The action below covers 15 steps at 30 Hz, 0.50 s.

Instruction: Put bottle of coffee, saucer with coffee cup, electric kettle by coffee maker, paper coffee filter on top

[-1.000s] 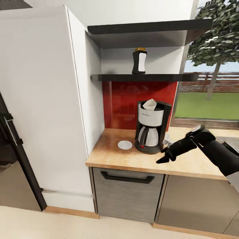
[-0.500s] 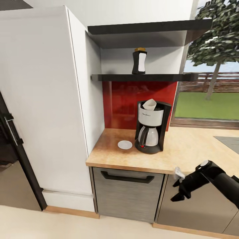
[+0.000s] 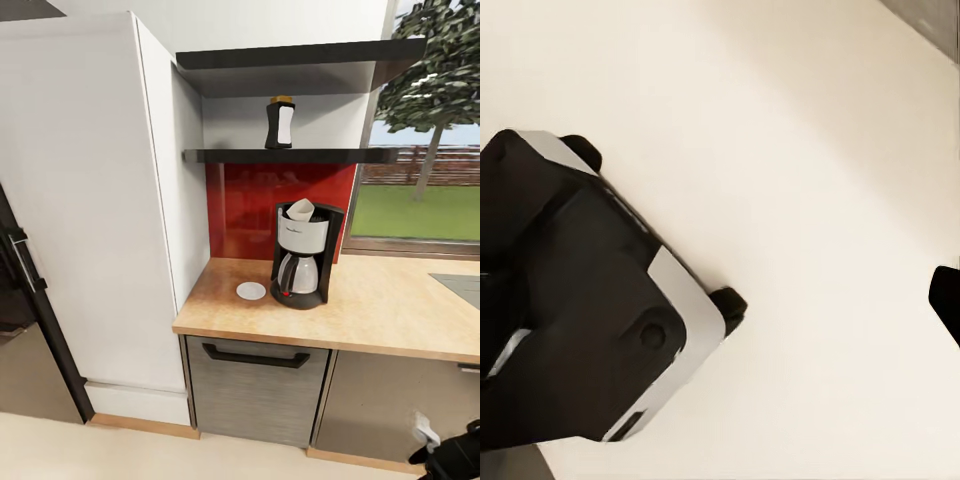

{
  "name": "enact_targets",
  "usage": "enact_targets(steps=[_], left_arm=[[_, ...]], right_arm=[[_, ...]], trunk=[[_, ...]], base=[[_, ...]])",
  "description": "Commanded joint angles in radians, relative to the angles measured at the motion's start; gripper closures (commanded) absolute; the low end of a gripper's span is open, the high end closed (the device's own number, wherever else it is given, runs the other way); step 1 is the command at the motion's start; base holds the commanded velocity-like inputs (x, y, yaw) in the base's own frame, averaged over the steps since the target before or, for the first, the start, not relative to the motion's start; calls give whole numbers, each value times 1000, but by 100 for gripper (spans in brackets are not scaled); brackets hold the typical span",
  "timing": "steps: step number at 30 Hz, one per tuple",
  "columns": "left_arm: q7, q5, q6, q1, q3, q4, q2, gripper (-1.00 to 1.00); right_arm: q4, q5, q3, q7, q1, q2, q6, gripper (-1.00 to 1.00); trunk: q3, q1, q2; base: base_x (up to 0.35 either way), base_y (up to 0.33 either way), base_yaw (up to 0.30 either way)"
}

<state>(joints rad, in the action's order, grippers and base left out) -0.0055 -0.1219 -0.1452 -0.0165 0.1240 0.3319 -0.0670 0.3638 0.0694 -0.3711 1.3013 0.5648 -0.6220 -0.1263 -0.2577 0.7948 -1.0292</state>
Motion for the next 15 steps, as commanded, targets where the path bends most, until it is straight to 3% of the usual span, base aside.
enact_targets(steps=[1,4,6,7,11,15], left_arm=[[-1,-10,-1,0,0,2,0,-100],[0,-10,-1,0,1,2,0,-100],[1,-10,-1,0,1,2,0,-100],[2,-10,-1,0,2,2,-1,-100],[2,-11,-2,0,2,3,-1,-100],[2,-11,-2,0,1,8,-1,-100]], right_arm=[[-39,-9,8,-8,0,1,9,-100],[-152,-53,17,-64,-1,3,46,-100],[-250,-104,22,-137,-1,9,66,-100],[-329,-154,25,-208,-2,28,81,-100],[-382,-199,26,-277,-18,47,96,-100],[-409,-225,27,-320,-74,63,106,-100]], trunk=[[-1,0,-1],[-1,0,-1],[-1,0,-1],[-1,0,-1],[-1,0,-1],[-1,0,-1]], base=[[0,0,0],[0,0,0],[0,0,0],[0,0,0],[0,0,0],[0,0,0]])
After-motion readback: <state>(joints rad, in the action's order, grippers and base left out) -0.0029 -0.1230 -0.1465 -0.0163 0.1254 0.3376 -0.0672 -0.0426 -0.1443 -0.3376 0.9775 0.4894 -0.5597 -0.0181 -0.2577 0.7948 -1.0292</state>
